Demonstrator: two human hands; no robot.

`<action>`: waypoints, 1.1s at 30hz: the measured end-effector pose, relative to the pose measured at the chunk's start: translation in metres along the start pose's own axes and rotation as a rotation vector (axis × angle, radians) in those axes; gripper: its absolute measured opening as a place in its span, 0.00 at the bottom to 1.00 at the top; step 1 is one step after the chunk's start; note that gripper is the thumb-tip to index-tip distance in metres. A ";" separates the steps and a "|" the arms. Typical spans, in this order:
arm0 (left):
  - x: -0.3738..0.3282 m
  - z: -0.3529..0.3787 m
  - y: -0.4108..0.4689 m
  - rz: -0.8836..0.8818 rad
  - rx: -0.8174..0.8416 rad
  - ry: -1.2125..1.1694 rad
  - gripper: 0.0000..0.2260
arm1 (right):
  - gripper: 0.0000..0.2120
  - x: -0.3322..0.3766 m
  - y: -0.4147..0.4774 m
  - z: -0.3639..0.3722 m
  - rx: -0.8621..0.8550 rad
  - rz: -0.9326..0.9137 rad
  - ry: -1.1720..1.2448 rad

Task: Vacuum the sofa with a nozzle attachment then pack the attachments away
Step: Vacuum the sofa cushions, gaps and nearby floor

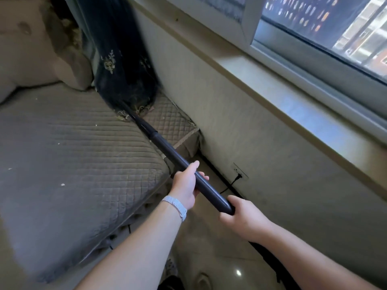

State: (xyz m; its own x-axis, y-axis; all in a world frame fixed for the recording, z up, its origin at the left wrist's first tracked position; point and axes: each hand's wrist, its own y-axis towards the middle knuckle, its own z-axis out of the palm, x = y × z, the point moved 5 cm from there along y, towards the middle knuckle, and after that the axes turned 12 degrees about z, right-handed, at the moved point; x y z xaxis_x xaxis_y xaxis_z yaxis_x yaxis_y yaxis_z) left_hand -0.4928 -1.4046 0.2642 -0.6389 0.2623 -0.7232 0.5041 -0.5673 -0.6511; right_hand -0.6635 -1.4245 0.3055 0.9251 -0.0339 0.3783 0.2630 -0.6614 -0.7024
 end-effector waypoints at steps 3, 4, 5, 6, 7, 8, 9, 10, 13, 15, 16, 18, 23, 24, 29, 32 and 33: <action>0.001 -0.001 0.017 -0.039 0.008 0.013 0.13 | 0.13 0.008 0.010 -0.001 0.007 0.016 -0.044; 0.002 -0.002 0.026 -0.049 0.008 0.020 0.13 | 0.13 0.011 0.016 0.001 0.007 0.027 -0.055; 0.003 -0.003 0.035 -0.057 0.010 0.027 0.12 | 0.13 0.014 0.022 0.004 0.004 0.041 -0.063; 0.004 -0.005 0.045 -0.065 0.010 0.033 0.12 | 0.14 0.018 0.028 0.006 0.000 0.051 -0.068; 0.006 -0.007 0.055 -0.077 0.010 0.039 0.11 | 0.14 0.023 0.036 0.010 -0.006 0.065 -0.073; 0.006 -0.008 0.065 -0.092 0.011 0.041 0.11 | 0.14 0.028 0.045 0.014 -0.012 0.079 -0.078; 0.006 -0.011 0.077 -0.112 0.010 0.034 0.10 | 0.14 0.033 0.054 0.018 -0.012 0.094 -0.080; 0.008 -0.015 0.088 -0.136 0.000 0.016 0.09 | 0.12 0.037 0.064 0.022 -0.004 0.107 -0.089; 0.010 -0.032 0.117 -0.194 -0.055 -0.033 0.09 | 0.09 0.054 0.093 0.030 0.007 0.130 -0.149; 0.007 -0.042 0.136 -0.212 -0.076 -0.059 0.09 | 0.13 0.066 0.109 0.034 0.025 0.137 -0.189; 0.006 -0.046 0.144 -0.219 -0.084 -0.070 0.09 | 0.12 0.074 0.116 0.035 0.032 0.135 -0.209; 0.002 -0.048 0.157 -0.236 -0.089 -0.075 0.09 | 0.11 0.084 0.127 0.036 0.033 0.142 -0.220; 0.000 -0.043 0.181 -0.269 -0.083 -0.105 0.08 | 0.10 0.089 0.151 0.032 0.035 0.149 -0.214; 0.002 -0.041 0.185 -0.273 -0.080 -0.111 0.08 | 0.09 0.085 0.156 0.032 0.043 0.153 -0.201; 0.033 -0.027 0.209 -0.324 -0.074 -0.093 0.07 | 0.07 0.059 0.191 0.037 0.117 0.170 -0.086; 0.057 -0.019 0.220 -0.364 -0.076 -0.055 0.07 | 0.08 0.043 0.208 0.042 0.184 0.172 -0.020; 0.065 -0.017 0.223 -0.376 -0.086 -0.054 0.07 | 0.11 0.037 0.214 0.044 0.202 0.164 -0.015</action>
State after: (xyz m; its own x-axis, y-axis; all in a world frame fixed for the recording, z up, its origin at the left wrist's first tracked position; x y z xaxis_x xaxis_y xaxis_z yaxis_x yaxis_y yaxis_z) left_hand -0.4116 -1.5007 0.0681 -0.8166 0.3969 -0.4190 0.2747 -0.3712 -0.8870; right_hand -0.5606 -1.5343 0.1430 0.9634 -0.1161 0.2415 0.1573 -0.4846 -0.8604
